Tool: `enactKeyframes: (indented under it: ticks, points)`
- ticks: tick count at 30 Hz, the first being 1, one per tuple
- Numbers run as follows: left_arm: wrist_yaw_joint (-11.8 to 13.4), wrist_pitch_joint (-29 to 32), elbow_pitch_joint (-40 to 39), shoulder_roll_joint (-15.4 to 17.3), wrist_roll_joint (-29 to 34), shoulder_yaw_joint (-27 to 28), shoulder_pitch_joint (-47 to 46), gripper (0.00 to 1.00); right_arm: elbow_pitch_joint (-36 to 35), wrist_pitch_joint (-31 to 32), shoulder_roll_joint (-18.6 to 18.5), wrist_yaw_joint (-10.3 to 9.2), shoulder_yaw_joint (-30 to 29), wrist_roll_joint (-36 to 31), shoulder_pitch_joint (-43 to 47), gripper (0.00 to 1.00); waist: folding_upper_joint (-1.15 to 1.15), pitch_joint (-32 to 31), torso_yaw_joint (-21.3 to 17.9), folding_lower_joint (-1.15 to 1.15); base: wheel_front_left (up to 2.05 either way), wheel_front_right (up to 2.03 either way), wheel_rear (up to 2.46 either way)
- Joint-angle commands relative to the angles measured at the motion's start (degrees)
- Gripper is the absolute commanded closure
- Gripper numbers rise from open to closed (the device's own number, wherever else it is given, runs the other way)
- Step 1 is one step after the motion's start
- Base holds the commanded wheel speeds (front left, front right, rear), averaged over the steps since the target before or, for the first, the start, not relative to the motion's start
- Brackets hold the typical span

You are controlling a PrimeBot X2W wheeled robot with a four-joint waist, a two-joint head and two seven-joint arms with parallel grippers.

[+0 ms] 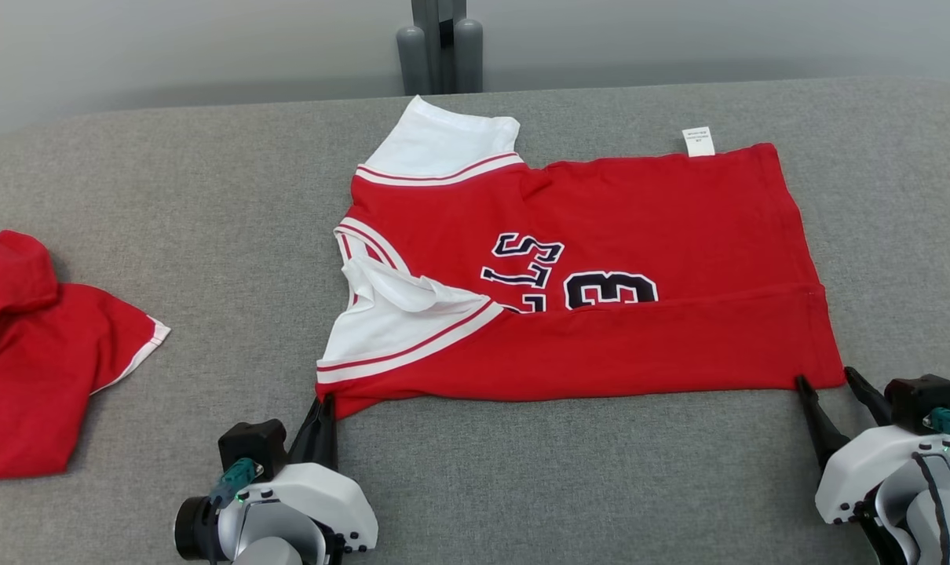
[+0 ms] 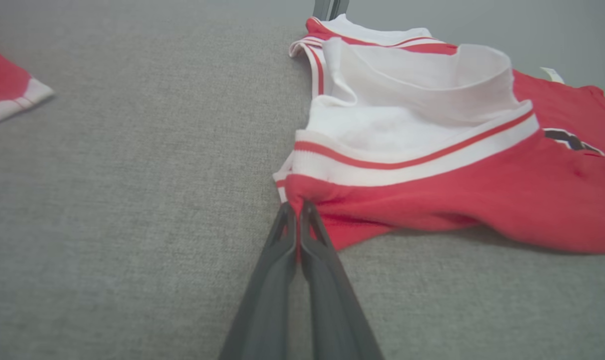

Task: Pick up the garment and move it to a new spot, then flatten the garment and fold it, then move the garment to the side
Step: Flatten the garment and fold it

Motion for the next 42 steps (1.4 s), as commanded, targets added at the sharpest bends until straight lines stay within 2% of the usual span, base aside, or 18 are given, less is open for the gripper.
enactKeyframes:
  ticks: [1, 2, 3, 4, 5, 6, 7, 8, 9, 13, 20, 24, 27, 35, 42]
  points:
    - [0.53, -0.25, -0.38, 0.6, 0.3, -0.05, 0.03, 1.0, 0.78, -0.01, -0.29, -0.01, 0.26, 0.56, -0.97, 0.13, 0.0, 0.02, 0.17, 0.0, 0.0, 0.0, 0.0]
    - [0.62, -0.2, -0.6, 0.77, 0.52, -0.13, 0.12, 1.0, 1.47, -0.02, -0.24, -0.01, 0.34, 0.95, -1.23, 0.11, 0.0, 0.02, 0.23, 0.0, 0.0, 0.0, 0.0]
    - [0.82, -0.08, -0.86, 0.88, 0.62, -0.25, 0.21, 1.0, 2.06, -0.01, -0.25, -0.01, 0.43, 1.16, -1.59, 0.03, 0.0, 0.02, 0.27, 0.0, 0.0, 0.0, 0.0]
    - [0.95, 0.06, -1.13, 0.95, 0.63, -0.34, 0.35, 1.0, 2.5, -0.02, -0.2, -0.01, 0.57, 1.38, -2.03, 0.02, 0.0, 0.0, 0.28, 0.0, 0.0, 0.0, 0.0]
    - [1.07, 0.2, -1.44, 1.0, 0.68, -0.44, 0.47, 1.0, 2.93, -0.02, -0.17, -0.01, 0.68, 1.59, -2.36, 0.06, 0.0, 0.0, 0.28, 0.0, 0.0, 0.0, 0.0]
    - [1.19, 0.27, -1.66, 1.1, 0.73, -0.53, 0.56, 1.0, 3.27, -0.02, -0.03, -0.01, 0.91, 1.93, -2.56, 0.17, 0.0, -0.01, 0.28, 0.0, 0.0, 0.0, 0.0]
    - [1.28, 0.47, -1.95, 1.22, 0.81, -0.63, 0.65, 1.0, 3.61, -0.01, 0.07, -0.01, 1.23, 2.29, -2.73, 0.46, 0.0, -0.02, 0.29, 0.0, 0.0, 0.0, 0.0]
    - [1.4, 0.6, -2.21, 1.29, 0.87, -0.73, 0.73, 1.0, 3.97, -0.01, 0.04, -0.01, 1.86, 2.47, -2.94, 0.88, 0.0, -0.02, 0.32, 0.0, 0.0, 0.0, 0.0]
    - [1.46, 0.84, -2.46, 1.32, 0.91, -0.89, 0.83, 1.0, 4.36, -0.01, -0.05, -0.01, 2.39, 2.74, -3.09, 1.0, 0.0, -0.04, 0.33, 0.0, 0.0, 0.0, 0.0]
    - [1.56, 0.81, -4.25, 1.9, 1.27, -1.39, 1.47, 1.0, 4.61, 0.0, -0.65, -0.02, 4.19, 4.37, -3.2, 1.0, 0.0, -0.29, 0.14, 0.0, 0.0, 0.0, 0.0]
    - [2.52, 2.17, -10.59, 3.88, 2.28, -3.11, 6.12, 1.0, 0.66, -0.01, -3.64, -0.02, 4.59, 8.14, -0.51, 1.0, 0.0, -1.25, 0.44, 0.0, 0.0, 0.0, 0.0]
    - [3.31, 3.65, -15.12, 5.35, 2.52, -3.98, 9.75, 1.0, -2.29, -0.01, -5.92, -0.02, 3.42, 9.84, 3.36, 1.0, 0.0, -2.47, 1.57, 0.0, 0.0, 0.0, 0.0]
    - [2.94, 4.55, -17.75, 6.08, 2.71, -4.91, 11.32, 1.0, -3.71, -0.01, -7.06, -0.02, 2.63, 10.37, 5.59, 1.0, 0.0, -2.85, 2.26, 0.0, 0.0, 0.0, 0.0]
    - [5.24, 7.79, -25.65, 9.08, 3.0, -5.99, 17.61, 1.0, -10.81, -0.02, -10.5, -0.03, 1.2, 10.22, 14.77, 1.0, 0.0, -3.26, 4.08, 0.0, 0.0, 0.0, 0.0]
    - [6.15, 12.44, -30.4, 10.79, 2.82, -8.42, 22.28, 1.0, -16.19, 1.06, -12.76, -0.03, 0.27, 10.68, 21.55, 1.0, 0.0, -3.32, 4.45, 0.0, 0.0, 0.0, 0.0]
